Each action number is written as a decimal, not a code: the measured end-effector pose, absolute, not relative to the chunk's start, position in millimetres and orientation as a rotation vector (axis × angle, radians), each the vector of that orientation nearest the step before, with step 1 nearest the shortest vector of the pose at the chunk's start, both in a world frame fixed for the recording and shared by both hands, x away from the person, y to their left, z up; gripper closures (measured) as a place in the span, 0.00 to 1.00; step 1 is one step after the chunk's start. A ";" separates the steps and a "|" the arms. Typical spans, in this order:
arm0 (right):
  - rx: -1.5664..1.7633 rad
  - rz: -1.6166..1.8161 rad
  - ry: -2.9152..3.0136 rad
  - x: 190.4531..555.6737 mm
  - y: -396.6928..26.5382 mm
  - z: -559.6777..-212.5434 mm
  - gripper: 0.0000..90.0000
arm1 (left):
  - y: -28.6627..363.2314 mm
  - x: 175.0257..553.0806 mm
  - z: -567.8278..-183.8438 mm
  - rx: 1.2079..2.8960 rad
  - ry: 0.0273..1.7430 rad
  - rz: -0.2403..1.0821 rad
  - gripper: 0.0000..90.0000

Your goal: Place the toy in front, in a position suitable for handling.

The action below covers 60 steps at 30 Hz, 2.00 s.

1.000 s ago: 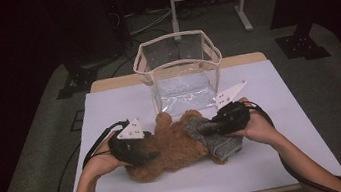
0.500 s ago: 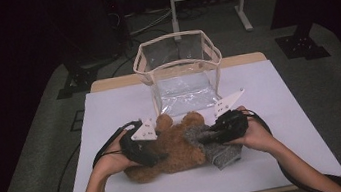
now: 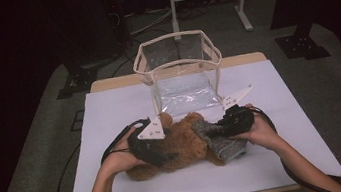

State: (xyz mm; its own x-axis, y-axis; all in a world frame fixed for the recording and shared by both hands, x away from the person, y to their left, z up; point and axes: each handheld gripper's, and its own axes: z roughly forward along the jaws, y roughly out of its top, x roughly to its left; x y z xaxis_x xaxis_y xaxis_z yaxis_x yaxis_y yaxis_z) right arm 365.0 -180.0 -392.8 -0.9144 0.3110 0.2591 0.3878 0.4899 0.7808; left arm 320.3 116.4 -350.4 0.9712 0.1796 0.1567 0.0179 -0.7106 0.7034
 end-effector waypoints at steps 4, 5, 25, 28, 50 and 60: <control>-0.604 -1.413 -2.631 362.8 -175.5 -395.9 0.83 | 99.2 317.2 -350.2 2.348 0.095 0.273 0.22; -0.602 -1.415 -2.630 362.9 -175.2 -395.8 0.83 | 95.0 316.5 -351.4 2.349 0.089 0.278 0.22; -0.565 -1.429 -2.610 360.1 -157.8 -389.0 0.83 | 97.1 315.8 -349.0 2.327 0.077 0.297 0.24; -0.584 -1.426 -2.610 362.6 -162.5 -390.1 0.83 | 90.8 311.2 -349.1 2.318 0.067 0.294 0.23; -0.643 -1.480 -2.592 367.3 -188.5 -391.5 0.82 | 69.3 305.9 -363.6 2.361 0.077 0.516 0.52; -0.666 -1.520 -2.564 368.1 -204.2 -387.5 0.82 | 72.8 321.9 -349.8 2.212 0.183 0.422 0.81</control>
